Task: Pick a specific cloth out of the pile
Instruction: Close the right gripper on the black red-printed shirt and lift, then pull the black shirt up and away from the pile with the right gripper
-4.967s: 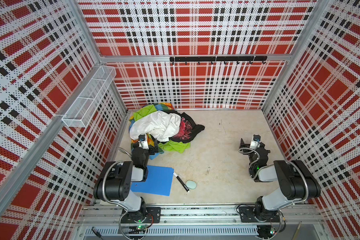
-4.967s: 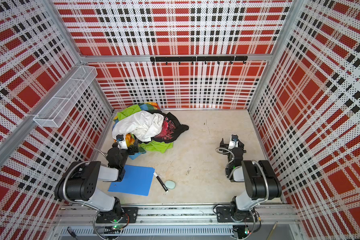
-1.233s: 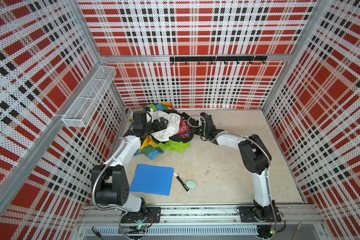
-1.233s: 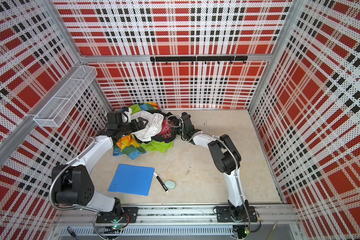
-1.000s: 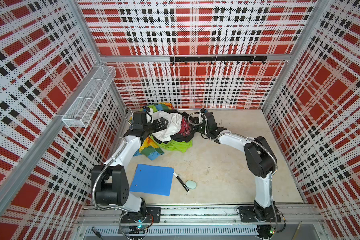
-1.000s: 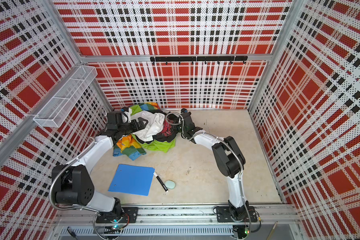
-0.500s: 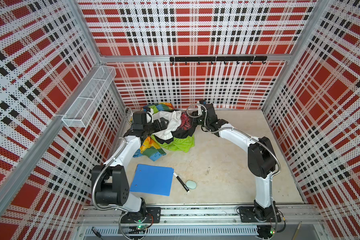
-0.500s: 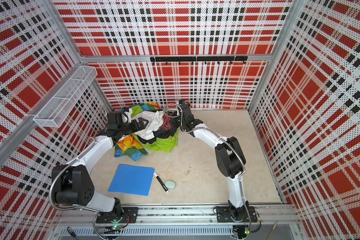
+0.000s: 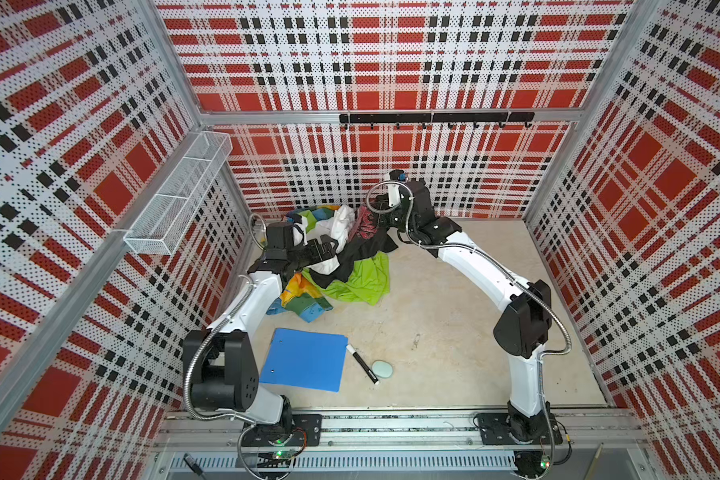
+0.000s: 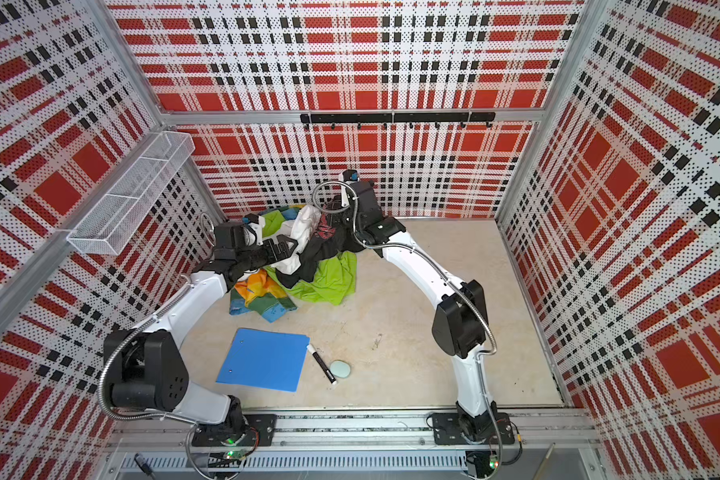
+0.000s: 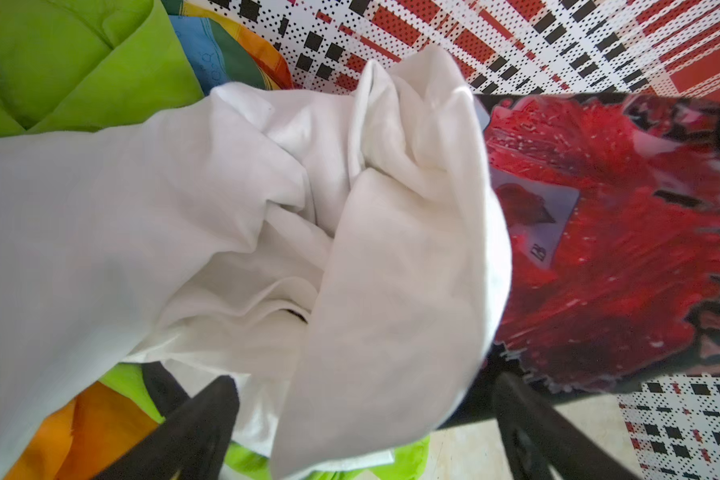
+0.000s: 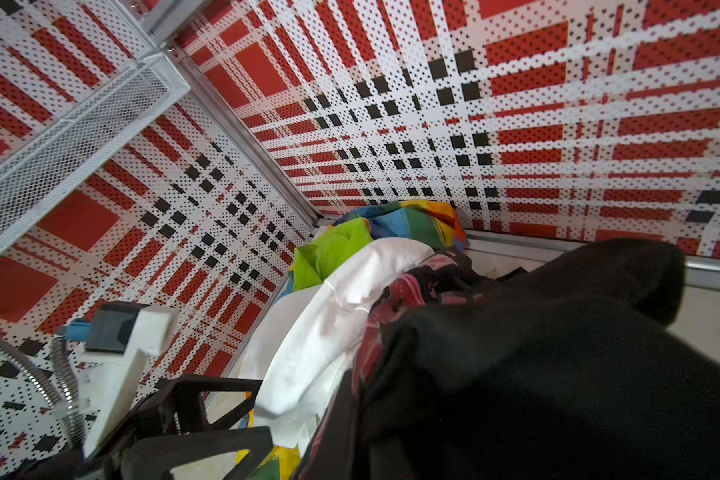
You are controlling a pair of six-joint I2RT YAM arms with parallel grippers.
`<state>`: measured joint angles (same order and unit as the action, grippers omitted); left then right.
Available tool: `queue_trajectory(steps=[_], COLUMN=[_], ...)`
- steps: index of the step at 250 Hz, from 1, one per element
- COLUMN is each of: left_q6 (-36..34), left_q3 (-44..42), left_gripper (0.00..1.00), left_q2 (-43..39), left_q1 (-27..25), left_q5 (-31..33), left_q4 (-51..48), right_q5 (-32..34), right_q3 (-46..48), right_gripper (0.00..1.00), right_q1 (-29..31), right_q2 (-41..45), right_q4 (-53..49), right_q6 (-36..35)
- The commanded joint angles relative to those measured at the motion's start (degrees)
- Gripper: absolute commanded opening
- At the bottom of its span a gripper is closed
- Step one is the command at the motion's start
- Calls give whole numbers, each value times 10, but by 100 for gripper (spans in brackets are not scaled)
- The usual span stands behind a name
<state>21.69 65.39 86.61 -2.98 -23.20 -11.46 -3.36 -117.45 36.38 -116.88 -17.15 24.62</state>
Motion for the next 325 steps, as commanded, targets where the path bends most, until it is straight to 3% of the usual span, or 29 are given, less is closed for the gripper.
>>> queue_trajectory(steps=[1, 42, 111, 277, 325], left_q6=[3, 7, 8, 0, 0], left_q3=[2, 2, 5, 4, 5], left_gripper=[100, 100, 100, 99, 99], left_q2=[-17, -9, -3, -4, -1], left_q1=[-3, -5, -9, -15, -17], left_q5=[-4, -4, -6, -7, -3], left_q4=[20, 20, 16, 17, 17], right_q5=[4, -10, -5, 111, 108], right_q3=[-46, -99, -105, -120, -120], right_gripper=[0, 0, 0, 0, 0], right_q1=[4, 4, 5, -1, -9], right_q2=[-8, -11, 16, 88, 105], right_q4=[33, 20, 26, 111, 124], right_q6=[-30, -43, -64, -91, -89])
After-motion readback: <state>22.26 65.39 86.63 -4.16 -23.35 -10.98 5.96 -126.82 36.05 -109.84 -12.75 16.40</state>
